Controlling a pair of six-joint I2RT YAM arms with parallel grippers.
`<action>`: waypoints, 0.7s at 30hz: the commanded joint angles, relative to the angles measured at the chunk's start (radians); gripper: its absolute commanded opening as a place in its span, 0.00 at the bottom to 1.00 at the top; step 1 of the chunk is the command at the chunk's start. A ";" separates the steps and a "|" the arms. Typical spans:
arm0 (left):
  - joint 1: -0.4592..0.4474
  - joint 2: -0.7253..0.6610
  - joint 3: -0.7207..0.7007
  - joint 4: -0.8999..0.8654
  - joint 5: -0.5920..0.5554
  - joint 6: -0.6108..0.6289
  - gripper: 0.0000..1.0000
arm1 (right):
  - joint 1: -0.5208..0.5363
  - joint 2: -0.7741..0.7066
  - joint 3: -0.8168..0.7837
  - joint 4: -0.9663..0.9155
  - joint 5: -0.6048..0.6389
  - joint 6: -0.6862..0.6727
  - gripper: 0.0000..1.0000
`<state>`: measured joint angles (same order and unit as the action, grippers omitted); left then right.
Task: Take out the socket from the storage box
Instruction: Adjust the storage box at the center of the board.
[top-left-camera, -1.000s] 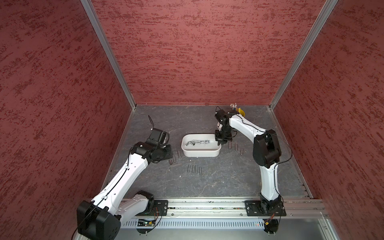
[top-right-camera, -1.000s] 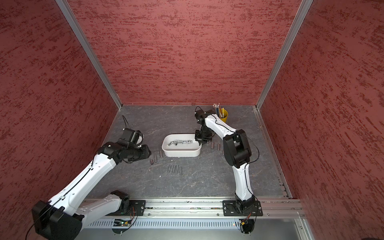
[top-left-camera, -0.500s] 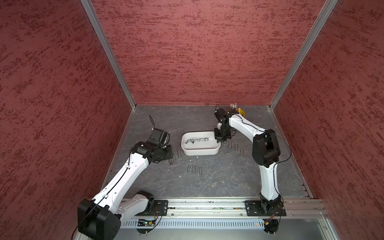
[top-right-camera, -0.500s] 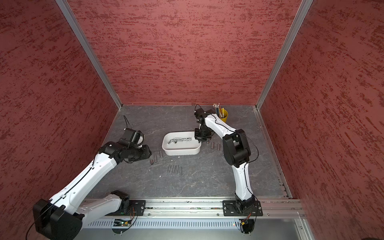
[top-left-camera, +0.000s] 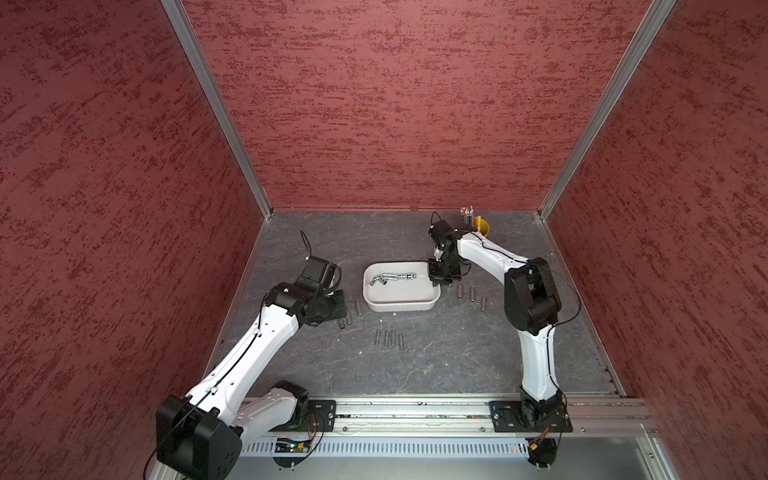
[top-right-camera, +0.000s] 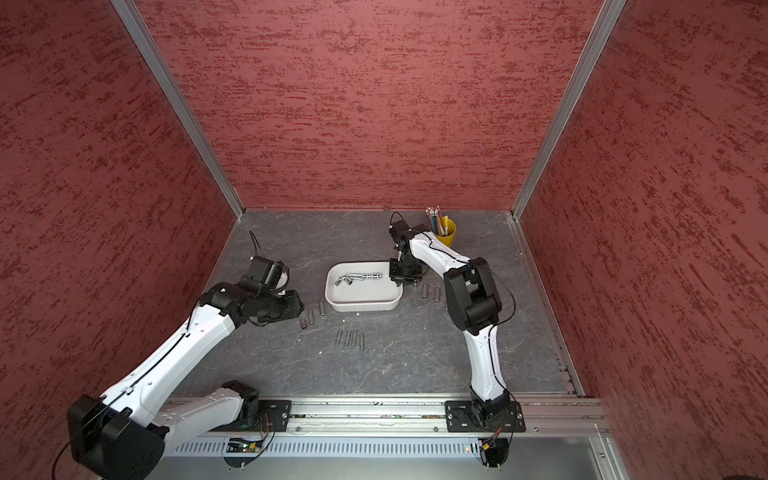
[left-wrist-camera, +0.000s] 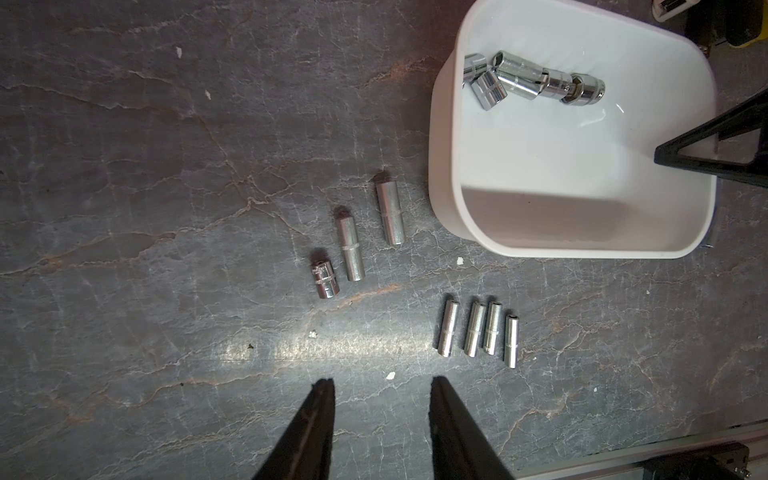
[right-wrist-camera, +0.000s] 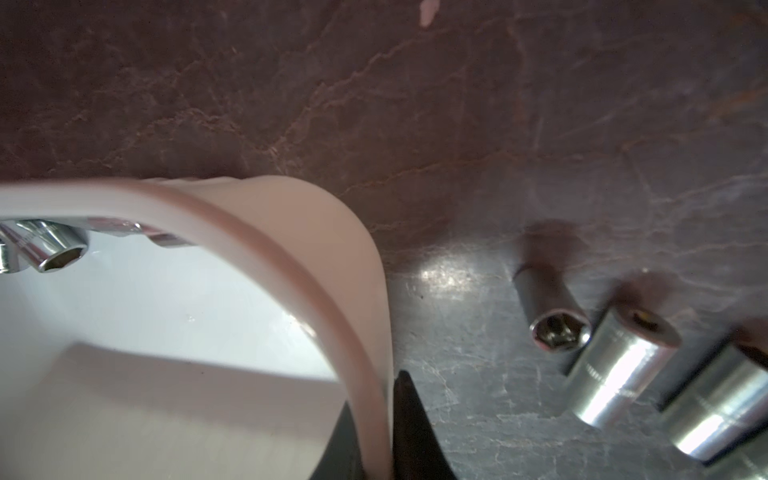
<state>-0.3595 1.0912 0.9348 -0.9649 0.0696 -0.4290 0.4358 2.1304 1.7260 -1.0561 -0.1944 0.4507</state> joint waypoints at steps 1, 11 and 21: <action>-0.007 0.002 -0.004 0.009 -0.011 0.010 0.41 | -0.006 -0.042 -0.015 0.046 0.003 -0.009 0.20; -0.012 0.004 -0.005 0.008 -0.016 0.009 0.41 | -0.007 -0.082 -0.034 0.054 -0.001 -0.012 0.27; -0.016 0.010 -0.004 0.005 -0.027 0.007 0.41 | 0.008 -0.202 -0.034 0.073 0.023 -0.116 0.35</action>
<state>-0.3706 1.0977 0.9348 -0.9649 0.0586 -0.4294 0.4358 1.9835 1.6928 -1.0122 -0.1940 0.3973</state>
